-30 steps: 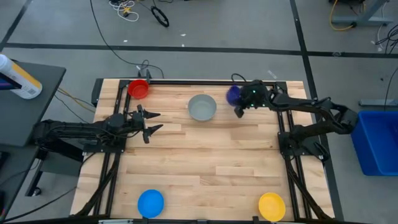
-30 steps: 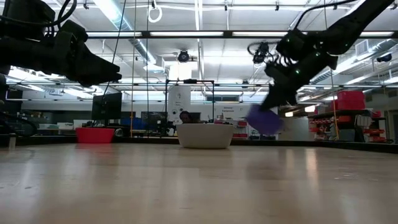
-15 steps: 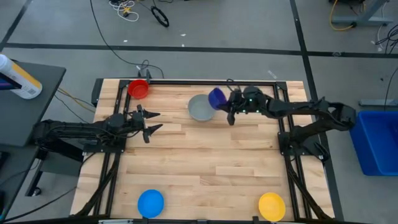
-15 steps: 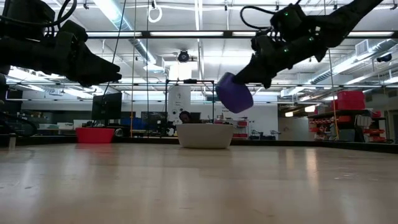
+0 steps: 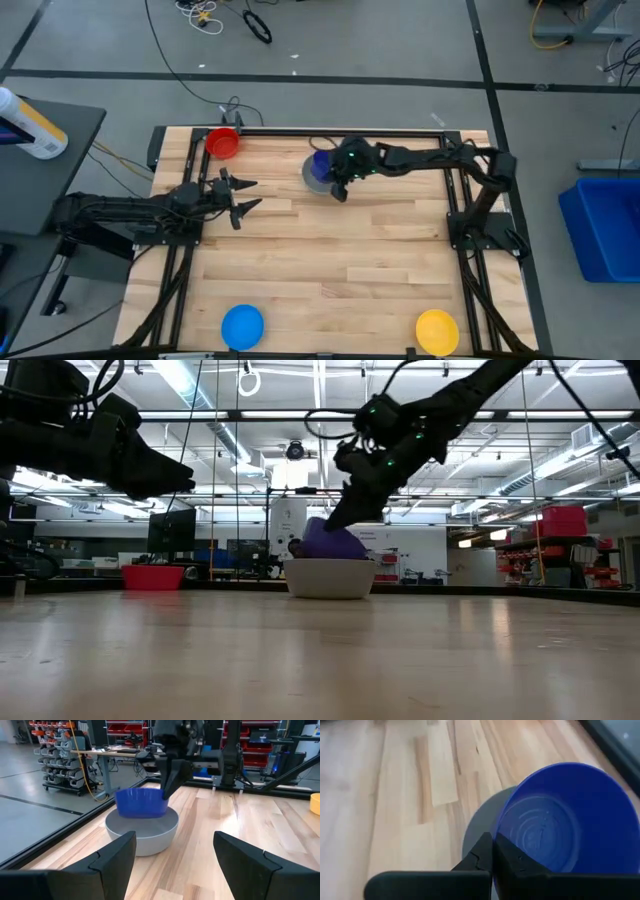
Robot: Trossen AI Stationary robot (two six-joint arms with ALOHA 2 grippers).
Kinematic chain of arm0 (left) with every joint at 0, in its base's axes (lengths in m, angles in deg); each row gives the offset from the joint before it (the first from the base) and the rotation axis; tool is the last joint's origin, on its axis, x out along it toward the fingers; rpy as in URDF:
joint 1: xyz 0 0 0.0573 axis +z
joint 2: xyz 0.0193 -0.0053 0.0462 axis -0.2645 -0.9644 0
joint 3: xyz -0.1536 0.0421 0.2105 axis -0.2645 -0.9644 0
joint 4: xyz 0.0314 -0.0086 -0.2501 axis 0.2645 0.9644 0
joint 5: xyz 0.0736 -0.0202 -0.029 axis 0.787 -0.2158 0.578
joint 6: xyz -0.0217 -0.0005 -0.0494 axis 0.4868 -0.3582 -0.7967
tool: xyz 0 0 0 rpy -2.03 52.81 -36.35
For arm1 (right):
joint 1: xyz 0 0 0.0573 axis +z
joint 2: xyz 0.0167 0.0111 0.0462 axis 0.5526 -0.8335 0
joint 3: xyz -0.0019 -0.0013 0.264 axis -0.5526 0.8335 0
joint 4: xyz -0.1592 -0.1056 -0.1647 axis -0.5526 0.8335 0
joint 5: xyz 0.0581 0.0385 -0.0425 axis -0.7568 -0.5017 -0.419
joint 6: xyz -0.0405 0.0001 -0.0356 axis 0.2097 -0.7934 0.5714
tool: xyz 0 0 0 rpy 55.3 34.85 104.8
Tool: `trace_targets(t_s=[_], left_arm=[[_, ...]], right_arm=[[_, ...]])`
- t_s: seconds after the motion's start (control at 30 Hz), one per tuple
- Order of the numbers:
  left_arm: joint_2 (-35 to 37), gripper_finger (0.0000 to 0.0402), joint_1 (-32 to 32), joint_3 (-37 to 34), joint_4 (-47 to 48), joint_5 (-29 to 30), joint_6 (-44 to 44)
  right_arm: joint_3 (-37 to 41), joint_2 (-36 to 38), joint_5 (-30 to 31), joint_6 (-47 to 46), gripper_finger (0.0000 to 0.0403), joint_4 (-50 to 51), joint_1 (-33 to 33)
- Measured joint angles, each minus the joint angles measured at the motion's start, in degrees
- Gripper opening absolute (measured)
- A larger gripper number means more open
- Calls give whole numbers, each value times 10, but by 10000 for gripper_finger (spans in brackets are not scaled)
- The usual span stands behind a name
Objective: Nest bowls inside each other
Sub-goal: Stack the blue bowl on top of the gray bowl, then stack the yellow bowl on top of the blue bowl
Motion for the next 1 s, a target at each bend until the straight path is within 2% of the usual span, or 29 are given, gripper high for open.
trace_targets(t_s=[0.13, 0.3, 0.7, 0.83, 1.0], left_arm=[[0, 274, 0, 0, 5, 2, 0], [0, 274, 0, 0, 4, 2, 0], [0, 274, 0, 0, 5, 2, 0], [0, 274, 0, 0, 5, 2, 0], [0, 274, 0, 0, 5, 2, 0]], right_arm=[[-62, -37, -14, 10, 1, 74, 0], [-74, -49, -15, 6, 10, 99, 1], [-76, -48, -5, -1, 163, 99, 0], [-76, -48, 3, -2, 185, 98, 1], [-76, -48, 9, -8, 189, 108, 24]])
